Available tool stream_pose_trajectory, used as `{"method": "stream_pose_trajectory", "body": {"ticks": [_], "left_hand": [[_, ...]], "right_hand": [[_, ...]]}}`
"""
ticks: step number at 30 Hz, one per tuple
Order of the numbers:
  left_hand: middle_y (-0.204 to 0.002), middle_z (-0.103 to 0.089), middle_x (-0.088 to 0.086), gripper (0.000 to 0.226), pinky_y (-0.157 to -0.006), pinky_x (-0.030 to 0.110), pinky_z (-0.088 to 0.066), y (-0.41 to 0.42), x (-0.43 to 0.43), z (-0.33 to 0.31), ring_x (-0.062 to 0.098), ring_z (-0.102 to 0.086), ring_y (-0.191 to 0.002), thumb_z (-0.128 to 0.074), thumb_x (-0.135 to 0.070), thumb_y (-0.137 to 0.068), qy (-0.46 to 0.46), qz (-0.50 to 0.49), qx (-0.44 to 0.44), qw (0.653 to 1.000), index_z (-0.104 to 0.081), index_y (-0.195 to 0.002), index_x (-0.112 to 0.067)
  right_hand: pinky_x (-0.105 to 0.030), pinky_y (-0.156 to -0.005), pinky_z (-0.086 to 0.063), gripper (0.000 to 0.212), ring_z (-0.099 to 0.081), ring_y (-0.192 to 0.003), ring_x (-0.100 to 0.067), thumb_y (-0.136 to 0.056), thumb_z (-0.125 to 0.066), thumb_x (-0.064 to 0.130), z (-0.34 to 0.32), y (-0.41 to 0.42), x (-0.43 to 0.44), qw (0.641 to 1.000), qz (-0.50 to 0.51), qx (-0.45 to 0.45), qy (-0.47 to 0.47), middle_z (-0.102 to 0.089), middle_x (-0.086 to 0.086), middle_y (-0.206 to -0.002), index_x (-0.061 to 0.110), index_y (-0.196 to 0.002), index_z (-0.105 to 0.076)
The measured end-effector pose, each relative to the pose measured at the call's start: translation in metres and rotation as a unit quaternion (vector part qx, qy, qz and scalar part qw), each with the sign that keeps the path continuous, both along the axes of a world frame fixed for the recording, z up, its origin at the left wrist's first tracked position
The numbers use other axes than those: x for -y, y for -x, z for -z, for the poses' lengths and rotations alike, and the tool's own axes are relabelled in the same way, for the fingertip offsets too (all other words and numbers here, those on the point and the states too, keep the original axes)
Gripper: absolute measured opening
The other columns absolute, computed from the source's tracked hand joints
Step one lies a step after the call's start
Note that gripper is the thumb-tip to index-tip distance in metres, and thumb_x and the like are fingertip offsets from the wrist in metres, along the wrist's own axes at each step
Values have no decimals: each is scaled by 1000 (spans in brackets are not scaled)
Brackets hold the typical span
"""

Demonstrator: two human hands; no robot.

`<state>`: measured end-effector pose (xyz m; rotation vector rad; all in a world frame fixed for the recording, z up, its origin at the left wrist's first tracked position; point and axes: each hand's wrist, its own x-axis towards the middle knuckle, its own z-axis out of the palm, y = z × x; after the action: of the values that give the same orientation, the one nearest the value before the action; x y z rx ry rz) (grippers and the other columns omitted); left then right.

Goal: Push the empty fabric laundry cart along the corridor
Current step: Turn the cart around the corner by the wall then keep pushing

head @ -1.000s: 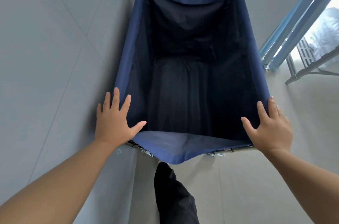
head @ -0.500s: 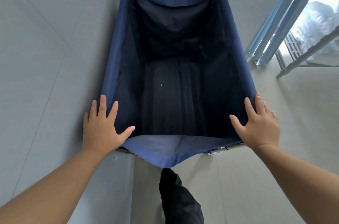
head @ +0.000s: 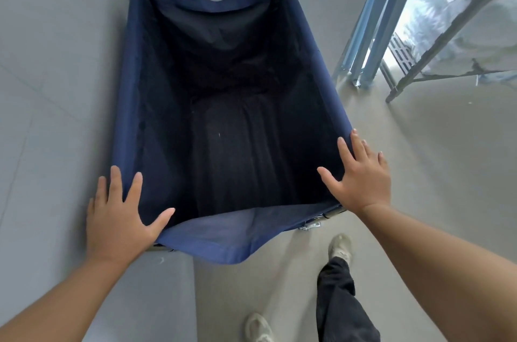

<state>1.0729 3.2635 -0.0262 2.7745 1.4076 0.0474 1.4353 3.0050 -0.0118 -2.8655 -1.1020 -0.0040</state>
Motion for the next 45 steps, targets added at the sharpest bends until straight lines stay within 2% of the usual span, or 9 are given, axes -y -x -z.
{"method": "stream_pose_trajectory", "body": {"ticks": [12,16,18,37,45], "left_hand": [[-161,-26,24,101,-99,68,-41,-2,-2,-3,53,-31,-141,-39,-80,-72,21,-9,-17,1000,-43,-146,-11],[-161,-25,24,106,-98,67,-42,0,-3,-4,53,-32,-140,-20,-89,-78,34,-7,-29,999,-43,-146,-12],[-161,-25,24,108,-97,67,-42,0,-5,-3,53,-32,-140,-17,-91,-77,38,-6,-31,999,-43,-146,-12],[-161,-25,25,109,-100,67,-43,-4,0,-10,53,-31,-142,-18,-91,-77,61,-10,-34,998,-44,-146,-12],[-159,-29,26,111,-98,69,-43,-6,1,-15,55,-33,-139,-16,-91,-78,80,-17,-48,996,-48,-143,-8]], "right_hand": [[-62,-113,-33,81,-45,-141,-37,-85,-42,67,-1,0,-2,1000,4,0,6,-37,-12,-162,15,-147,-49],[-62,-112,-32,82,-45,-141,-37,-85,-41,67,-1,2,-2,1000,4,2,5,-38,-12,-161,15,-147,-49],[-62,-112,-32,82,-45,-141,-37,-85,-40,67,-1,3,-3,1000,3,1,6,-38,-12,-161,15,-147,-49],[-64,-109,-34,82,-51,-137,-39,-84,-39,68,2,-1,-1,1000,-5,7,-7,-43,-15,-158,13,-144,-53],[-64,-109,-36,81,-47,-140,-40,-84,-39,68,1,0,-1,1000,-3,-7,3,-42,-14,-158,15,-144,-53]]}}
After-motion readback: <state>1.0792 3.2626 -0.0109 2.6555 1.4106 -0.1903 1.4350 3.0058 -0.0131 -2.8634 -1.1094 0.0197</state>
